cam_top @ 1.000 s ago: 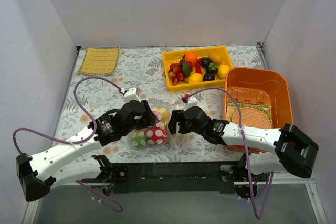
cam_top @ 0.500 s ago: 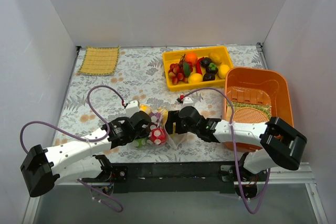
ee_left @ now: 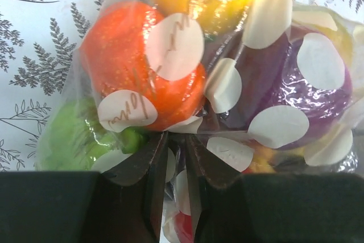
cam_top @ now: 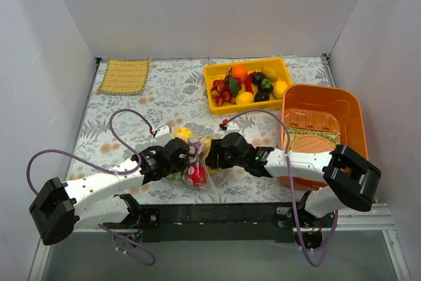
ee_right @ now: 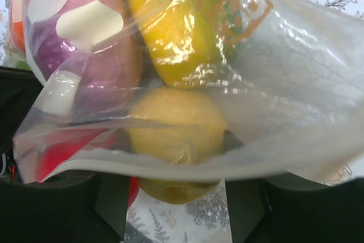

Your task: Open the zip-top bag and remove the fake food

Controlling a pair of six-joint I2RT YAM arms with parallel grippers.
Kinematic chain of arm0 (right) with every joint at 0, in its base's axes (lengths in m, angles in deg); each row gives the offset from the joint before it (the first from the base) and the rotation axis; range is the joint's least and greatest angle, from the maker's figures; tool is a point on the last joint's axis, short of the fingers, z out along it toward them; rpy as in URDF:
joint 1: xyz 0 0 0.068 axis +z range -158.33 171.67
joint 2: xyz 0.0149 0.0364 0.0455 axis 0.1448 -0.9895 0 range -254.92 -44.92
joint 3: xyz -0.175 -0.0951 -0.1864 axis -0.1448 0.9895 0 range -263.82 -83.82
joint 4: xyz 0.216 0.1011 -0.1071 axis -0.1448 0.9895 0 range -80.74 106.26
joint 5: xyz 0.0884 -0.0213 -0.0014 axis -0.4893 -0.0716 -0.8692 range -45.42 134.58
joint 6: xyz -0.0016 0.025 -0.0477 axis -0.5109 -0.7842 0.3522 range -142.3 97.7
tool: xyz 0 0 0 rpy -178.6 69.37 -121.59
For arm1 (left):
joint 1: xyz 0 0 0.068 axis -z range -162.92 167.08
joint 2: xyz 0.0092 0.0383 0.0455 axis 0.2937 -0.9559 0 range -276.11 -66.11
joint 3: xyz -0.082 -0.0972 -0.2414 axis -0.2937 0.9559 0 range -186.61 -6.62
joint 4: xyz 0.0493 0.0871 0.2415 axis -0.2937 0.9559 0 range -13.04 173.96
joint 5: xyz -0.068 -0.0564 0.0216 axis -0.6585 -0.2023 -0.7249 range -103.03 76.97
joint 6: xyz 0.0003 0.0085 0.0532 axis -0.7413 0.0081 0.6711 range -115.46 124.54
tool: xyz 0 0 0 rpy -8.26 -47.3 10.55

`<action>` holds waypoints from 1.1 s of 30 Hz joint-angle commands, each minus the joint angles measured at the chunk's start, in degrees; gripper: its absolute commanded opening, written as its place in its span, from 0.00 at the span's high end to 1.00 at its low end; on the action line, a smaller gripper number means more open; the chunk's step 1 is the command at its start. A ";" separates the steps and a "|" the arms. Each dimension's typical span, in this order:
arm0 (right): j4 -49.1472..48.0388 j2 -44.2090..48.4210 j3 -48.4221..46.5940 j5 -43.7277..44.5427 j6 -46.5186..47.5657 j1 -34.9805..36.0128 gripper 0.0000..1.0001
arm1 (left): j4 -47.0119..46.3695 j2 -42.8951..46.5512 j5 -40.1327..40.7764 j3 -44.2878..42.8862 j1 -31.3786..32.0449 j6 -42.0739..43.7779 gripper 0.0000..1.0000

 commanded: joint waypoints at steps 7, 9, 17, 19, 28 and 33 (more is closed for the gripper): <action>9.94 6.60 -6.51 1.48 3.40 0.31 0.78 | 0.38 0.94 -2.53 3.85 -10.45 -0.65 0.83; 12.30 6.69 -7.40 1.04 3.75 0.31 0.79 | -0.68 0.59 -3.85 4.03 -11.33 -0.30 0.83; 21.71 9.23 -10.91 3.23 6.56 -0.04 0.83 | -2.43 0.24 -6.05 5.26 -14.67 -1.35 0.83; 23.47 11.34 -10.74 3.32 6.92 -0.13 0.83 | -3.31 -0.02 -7.36 5.43 -16.42 -1.00 0.83; 31.65 18.99 -13.02 3.58 9.37 -1.01 0.83 | -4.90 -0.55 -9.56 5.08 -19.77 0.76 0.83; 36.74 19.88 -20.04 3.58 13.41 -4.78 0.82 | -5.42 -0.82 -10.45 4.91 -20.30 1.11 0.84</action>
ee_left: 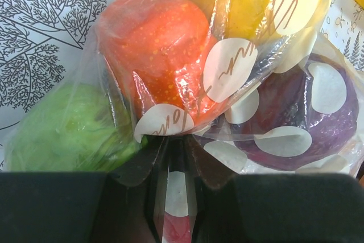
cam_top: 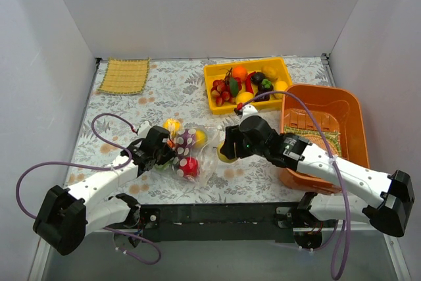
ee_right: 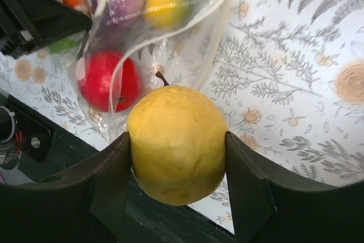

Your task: Open the zip-top bag and remove the fake food

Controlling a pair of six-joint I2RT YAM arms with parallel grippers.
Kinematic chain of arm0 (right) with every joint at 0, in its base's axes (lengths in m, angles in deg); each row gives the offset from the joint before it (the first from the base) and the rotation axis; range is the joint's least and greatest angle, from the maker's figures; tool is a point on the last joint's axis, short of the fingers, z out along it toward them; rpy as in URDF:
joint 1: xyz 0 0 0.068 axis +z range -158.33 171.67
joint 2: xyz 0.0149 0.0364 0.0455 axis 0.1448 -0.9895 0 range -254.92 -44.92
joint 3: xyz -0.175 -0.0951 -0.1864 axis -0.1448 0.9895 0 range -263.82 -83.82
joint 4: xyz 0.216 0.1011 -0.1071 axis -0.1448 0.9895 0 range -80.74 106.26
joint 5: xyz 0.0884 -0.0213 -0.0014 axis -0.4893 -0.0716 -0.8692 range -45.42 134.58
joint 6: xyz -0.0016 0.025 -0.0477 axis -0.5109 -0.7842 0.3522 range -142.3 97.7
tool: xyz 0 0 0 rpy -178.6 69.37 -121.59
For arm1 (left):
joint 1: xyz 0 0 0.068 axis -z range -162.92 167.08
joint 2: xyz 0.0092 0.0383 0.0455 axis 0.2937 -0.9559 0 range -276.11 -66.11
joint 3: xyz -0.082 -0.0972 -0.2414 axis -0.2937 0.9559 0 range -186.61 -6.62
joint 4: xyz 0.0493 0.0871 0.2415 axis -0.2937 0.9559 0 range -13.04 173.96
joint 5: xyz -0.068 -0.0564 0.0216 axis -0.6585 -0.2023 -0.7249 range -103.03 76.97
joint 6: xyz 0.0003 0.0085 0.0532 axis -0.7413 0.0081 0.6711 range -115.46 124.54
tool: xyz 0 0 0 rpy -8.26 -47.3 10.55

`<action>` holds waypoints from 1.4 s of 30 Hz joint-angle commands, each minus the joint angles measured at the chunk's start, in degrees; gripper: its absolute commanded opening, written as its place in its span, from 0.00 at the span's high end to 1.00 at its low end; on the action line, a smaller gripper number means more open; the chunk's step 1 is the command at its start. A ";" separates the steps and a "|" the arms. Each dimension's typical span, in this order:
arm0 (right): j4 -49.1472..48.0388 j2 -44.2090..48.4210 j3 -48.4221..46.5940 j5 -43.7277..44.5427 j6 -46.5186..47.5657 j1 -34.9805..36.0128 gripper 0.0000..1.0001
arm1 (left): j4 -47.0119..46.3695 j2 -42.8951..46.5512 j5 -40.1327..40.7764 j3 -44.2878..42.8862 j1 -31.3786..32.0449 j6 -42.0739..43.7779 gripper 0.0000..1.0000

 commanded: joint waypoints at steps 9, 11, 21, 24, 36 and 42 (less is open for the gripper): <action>-2.61 -10.64 -20.62 0.80 15.22 -21.64 0.82 | 1.81 1.33 -2.21 0.51 -0.74 3.17 0.85; -8.05 -15.63 -22.64 1.51 16.63 -25.77 0.82 | 2.07 2.21 -2.74 0.16 -0.74 3.35 0.85; -16.60 -40.43 -38.70 6.17 17.07 -34.92 0.70 | 3.21 4.15 -7.22 -1.51 -0.74 5.02 0.87; -12.04 -47.47 -45.74 7.22 16.81 -35.45 0.54 | 3.65 4.41 -7.67 -1.77 -0.74 5.55 0.87; -2.36 -45.91 -51.66 4.15 18.65 -35.54 0.13 | 5.32 8.10 -8.81 -3.18 -0.74 7.04 0.84; 1.78 -37.31 -44.12 1.86 17.61 -32.48 0.17 | 5.59 8.81 -9.34 -3.53 -0.74 7.57 0.84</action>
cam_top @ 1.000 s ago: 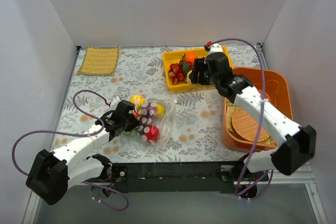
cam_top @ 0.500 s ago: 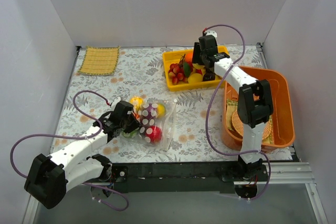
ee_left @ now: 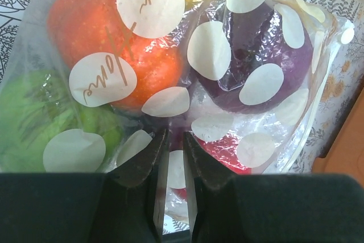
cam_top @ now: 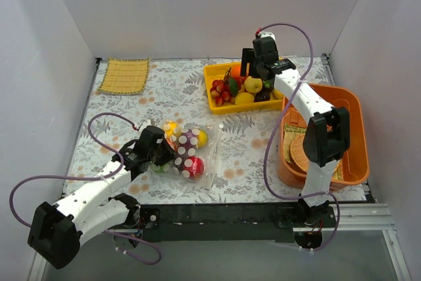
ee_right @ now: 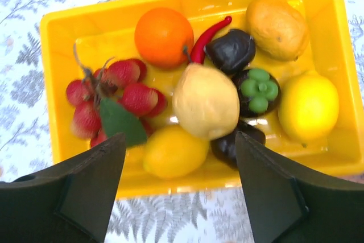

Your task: Open the zip-top bag and remove the fake food

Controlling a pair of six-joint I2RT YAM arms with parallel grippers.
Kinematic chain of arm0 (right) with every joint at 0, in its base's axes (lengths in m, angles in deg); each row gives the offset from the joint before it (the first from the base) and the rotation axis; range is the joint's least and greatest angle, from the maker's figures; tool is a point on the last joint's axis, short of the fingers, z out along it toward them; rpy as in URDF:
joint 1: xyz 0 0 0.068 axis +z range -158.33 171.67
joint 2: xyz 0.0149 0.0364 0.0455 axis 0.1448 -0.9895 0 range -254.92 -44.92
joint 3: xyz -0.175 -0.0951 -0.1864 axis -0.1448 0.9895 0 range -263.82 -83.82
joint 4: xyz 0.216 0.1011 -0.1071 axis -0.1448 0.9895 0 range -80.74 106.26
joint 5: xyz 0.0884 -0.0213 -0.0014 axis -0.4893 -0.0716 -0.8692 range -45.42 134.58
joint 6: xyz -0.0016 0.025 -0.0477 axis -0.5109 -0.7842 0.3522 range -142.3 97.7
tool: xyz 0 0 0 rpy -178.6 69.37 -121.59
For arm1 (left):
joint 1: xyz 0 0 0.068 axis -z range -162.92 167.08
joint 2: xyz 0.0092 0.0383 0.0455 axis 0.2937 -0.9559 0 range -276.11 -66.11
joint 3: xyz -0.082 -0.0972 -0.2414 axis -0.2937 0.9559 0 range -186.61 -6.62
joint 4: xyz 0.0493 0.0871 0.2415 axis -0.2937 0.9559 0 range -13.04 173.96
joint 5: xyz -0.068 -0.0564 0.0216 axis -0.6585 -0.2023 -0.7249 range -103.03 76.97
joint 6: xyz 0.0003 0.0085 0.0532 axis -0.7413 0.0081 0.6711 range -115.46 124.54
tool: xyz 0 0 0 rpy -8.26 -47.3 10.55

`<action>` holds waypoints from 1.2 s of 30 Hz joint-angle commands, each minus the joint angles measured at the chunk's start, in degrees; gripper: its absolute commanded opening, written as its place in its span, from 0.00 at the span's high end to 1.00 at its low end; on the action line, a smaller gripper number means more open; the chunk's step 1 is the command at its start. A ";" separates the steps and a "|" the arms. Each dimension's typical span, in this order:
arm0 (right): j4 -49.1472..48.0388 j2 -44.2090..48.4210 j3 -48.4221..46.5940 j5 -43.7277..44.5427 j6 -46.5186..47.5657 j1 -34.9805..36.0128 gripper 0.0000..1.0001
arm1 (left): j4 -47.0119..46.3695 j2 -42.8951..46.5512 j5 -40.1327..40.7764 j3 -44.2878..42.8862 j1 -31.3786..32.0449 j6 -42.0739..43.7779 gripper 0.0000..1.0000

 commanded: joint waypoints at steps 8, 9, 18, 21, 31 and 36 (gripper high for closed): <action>-7.41 33.86 36.39 -7.89 -9.30 12.98 0.50 | 3.83 4.20 -1.88 -4.28 -0.33 1.93 0.83; -8.46 35.53 39.03 -7.98 -10.44 15.60 0.53 | 4.01 5.25 -2.41 -4.89 -0.33 1.93 0.82; -18.31 42.58 59.08 -10.53 -22.84 28.70 0.71 | -1.17 4.30 -9.09 -2.71 2.39 -1.58 0.83; -26.29 41.09 63.13 -13.86 -25.21 30.56 0.72 | -4.25 2.11 -8.75 -0.95 4.50 -2.28 0.86; -38.35 31.35 64.28 -16.42 -27.94 32.15 0.60 | -8.65 -1.33 -2.68 7.14 7.58 -8.00 0.92; -40.29 29.22 64.01 -18.71 -28.38 33.29 0.51 | -9.53 -1.86 -2.15 9.24 7.59 -8.70 0.92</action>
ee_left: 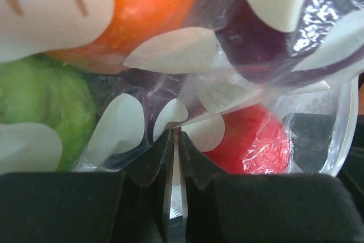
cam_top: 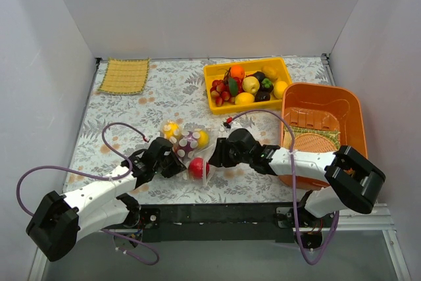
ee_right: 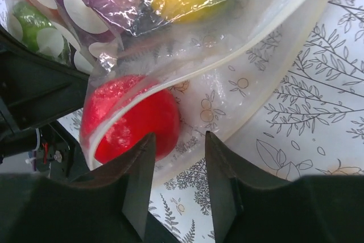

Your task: Open the zip-top bag and remove the fake food

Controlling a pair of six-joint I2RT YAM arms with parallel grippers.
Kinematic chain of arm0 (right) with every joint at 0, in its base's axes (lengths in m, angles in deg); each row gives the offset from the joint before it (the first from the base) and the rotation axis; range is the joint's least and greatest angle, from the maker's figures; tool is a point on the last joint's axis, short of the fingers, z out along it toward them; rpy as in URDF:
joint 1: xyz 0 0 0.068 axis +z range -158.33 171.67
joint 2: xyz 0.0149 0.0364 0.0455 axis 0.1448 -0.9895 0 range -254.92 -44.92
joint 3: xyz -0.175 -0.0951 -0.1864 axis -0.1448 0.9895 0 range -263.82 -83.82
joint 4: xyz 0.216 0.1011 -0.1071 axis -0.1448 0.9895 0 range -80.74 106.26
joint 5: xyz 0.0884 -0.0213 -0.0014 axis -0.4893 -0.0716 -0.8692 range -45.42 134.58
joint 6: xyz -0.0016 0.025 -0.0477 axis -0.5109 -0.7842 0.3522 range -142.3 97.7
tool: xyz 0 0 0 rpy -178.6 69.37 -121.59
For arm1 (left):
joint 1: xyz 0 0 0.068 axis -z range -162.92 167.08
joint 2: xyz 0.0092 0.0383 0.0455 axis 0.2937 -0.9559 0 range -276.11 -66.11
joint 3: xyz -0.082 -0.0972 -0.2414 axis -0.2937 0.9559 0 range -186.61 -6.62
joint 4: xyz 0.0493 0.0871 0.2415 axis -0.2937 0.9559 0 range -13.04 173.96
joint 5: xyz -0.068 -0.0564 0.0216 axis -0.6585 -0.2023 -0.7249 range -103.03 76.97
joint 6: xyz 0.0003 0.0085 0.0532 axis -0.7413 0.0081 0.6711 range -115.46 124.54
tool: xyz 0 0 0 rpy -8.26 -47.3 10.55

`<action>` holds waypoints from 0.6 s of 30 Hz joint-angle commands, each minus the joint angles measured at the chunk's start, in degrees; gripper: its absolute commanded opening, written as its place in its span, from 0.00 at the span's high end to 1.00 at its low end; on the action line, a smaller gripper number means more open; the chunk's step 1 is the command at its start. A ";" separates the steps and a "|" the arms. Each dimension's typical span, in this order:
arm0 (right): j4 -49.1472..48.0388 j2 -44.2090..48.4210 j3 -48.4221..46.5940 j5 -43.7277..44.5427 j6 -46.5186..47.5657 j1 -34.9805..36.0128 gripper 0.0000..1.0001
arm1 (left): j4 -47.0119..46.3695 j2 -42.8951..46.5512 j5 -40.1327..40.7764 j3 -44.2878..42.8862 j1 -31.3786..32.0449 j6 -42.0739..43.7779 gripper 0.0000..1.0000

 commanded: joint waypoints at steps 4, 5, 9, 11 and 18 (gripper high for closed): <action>-5.69 1.03 -0.29 -1.33 -1.08 1.93 0.34 | -1.86 0.44 2.37 2.15 0.33 -1.58 0.92; -5.61 1.29 -0.38 -0.89 -1.00 2.10 0.30 | -2.12 0.35 2.29 2.24 0.33 -1.58 0.93; -5.34 1.65 -1.34 -0.72 -0.82 3.86 0.24 | -3.09 0.00 1.67 2.94 0.33 -2.28 0.94; -4.64 0.34 -2.92 -0.71 -0.38 5.35 0.23 | -3.61 0.00 1.58 3.29 0.33 -2.46 0.94; -3.41 -3.97 -5.39 -0.19 0.76 8.69 0.16 | -4.76 -1.14 0.97 3.99 0.42 -2.72 0.95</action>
